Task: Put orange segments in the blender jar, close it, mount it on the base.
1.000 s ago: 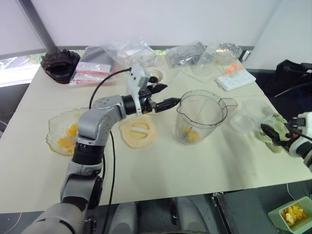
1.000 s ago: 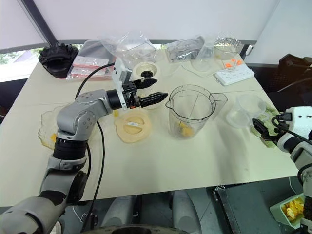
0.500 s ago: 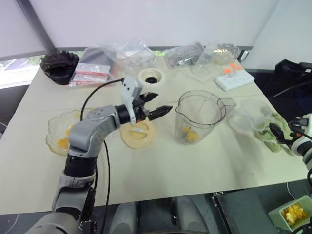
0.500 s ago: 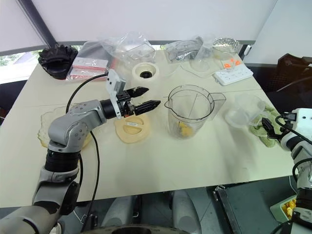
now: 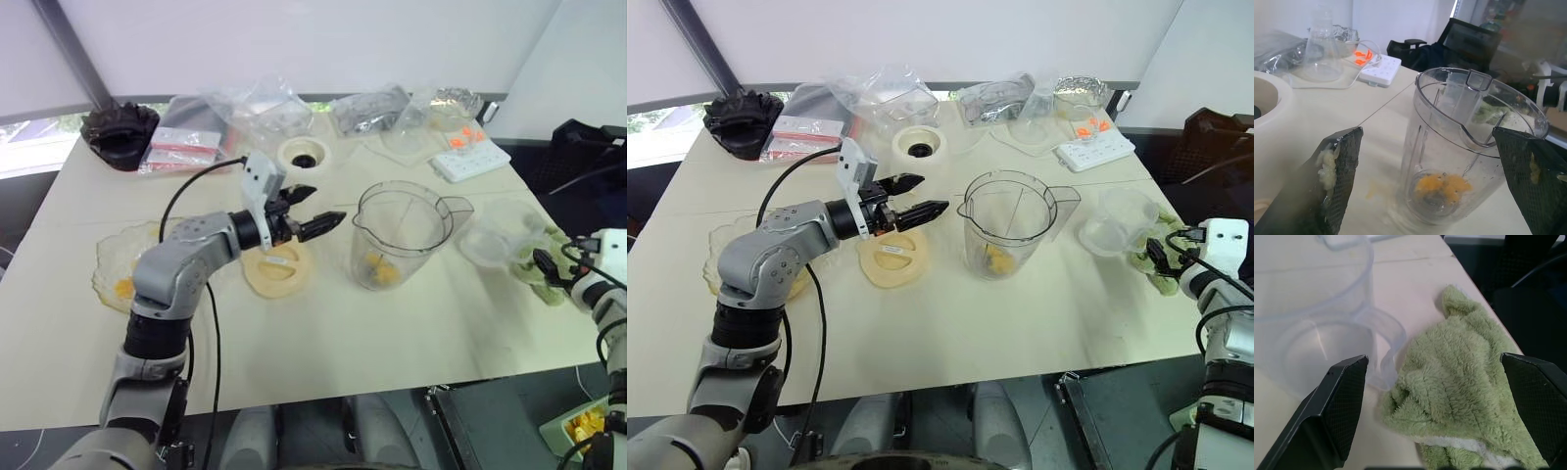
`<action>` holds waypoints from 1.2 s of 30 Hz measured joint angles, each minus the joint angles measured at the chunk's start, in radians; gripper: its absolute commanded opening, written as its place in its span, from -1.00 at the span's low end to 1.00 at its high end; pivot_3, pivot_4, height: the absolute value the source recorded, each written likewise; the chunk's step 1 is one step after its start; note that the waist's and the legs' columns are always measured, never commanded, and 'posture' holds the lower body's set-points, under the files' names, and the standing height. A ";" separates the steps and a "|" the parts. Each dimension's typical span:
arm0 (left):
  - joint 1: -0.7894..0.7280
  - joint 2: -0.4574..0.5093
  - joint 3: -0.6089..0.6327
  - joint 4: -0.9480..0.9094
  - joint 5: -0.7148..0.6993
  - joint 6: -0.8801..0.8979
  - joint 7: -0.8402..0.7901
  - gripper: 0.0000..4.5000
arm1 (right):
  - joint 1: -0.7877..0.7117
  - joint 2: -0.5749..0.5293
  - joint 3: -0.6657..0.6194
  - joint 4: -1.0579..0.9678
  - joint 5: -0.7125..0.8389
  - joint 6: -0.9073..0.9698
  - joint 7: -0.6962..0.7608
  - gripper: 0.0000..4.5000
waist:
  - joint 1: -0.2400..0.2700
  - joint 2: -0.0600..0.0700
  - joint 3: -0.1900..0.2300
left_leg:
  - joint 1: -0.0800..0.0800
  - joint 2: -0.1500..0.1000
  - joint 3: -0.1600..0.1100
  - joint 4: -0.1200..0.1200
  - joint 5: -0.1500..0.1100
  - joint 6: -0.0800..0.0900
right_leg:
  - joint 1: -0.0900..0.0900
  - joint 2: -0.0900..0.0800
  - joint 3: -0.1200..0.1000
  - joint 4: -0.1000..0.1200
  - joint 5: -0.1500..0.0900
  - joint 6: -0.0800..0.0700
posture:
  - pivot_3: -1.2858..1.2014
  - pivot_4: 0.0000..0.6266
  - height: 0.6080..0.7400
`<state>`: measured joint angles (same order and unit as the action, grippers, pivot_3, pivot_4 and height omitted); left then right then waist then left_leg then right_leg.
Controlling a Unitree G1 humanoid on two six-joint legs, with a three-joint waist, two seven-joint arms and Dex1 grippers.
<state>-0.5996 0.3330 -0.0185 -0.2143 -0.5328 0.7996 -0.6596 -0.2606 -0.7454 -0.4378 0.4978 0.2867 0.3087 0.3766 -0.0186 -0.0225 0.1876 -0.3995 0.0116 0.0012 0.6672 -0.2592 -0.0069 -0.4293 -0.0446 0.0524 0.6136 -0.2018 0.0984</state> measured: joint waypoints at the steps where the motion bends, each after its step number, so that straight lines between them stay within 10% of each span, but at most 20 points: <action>1: 0.000 0.002 0.000 0.000 0.000 0.000 0.005 0.96 | -0.008 0.003 0.003 0.014 -0.008 -0.010 -0.007 1.00 | 0.000 0.000 0.000 | 0.000 0.000 0.000 0.000 0.000 0.000 | 0.000 0.000 0.000 0.000 0.000 0.000 | 0.03 -0.52 1.00; 33: 0.000 0.039 -0.005 -0.026 0.002 -0.002 0.033 0.96 | -0.213 0.033 0.061 0.341 -0.107 -0.228 -0.121 1.00 | -0.004 0.000 0.000 | 0.002 0.000 0.001 -0.001 0.000 0.000 | 0.001 0.000 0.001 0.000 0.000 0.000 | 0.03 -0.52 1.00; 36: 0.000 0.039 -0.005 -0.026 0.003 -0.002 0.034 1.00 | -0.219 0.034 0.064 0.351 -0.107 -0.230 -0.121 0.62 | -0.005 0.000 0.000 | 0.002 0.000 0.001 -0.001 0.000 0.000 | 0.001 0.000 0.001 0.000 0.000 0.000 | 0.03 -0.52 1.00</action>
<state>-0.5996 0.3724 -0.0237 -0.2399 -0.5294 0.7973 -0.6258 -0.4800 -0.7110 -0.3740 0.8484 0.1793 0.0788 0.2558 -0.0234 -0.0221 0.1879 -0.3979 0.0116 0.0022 0.6664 -0.2592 -0.0069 -0.4284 -0.0446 0.0534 0.6132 -0.2018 0.0984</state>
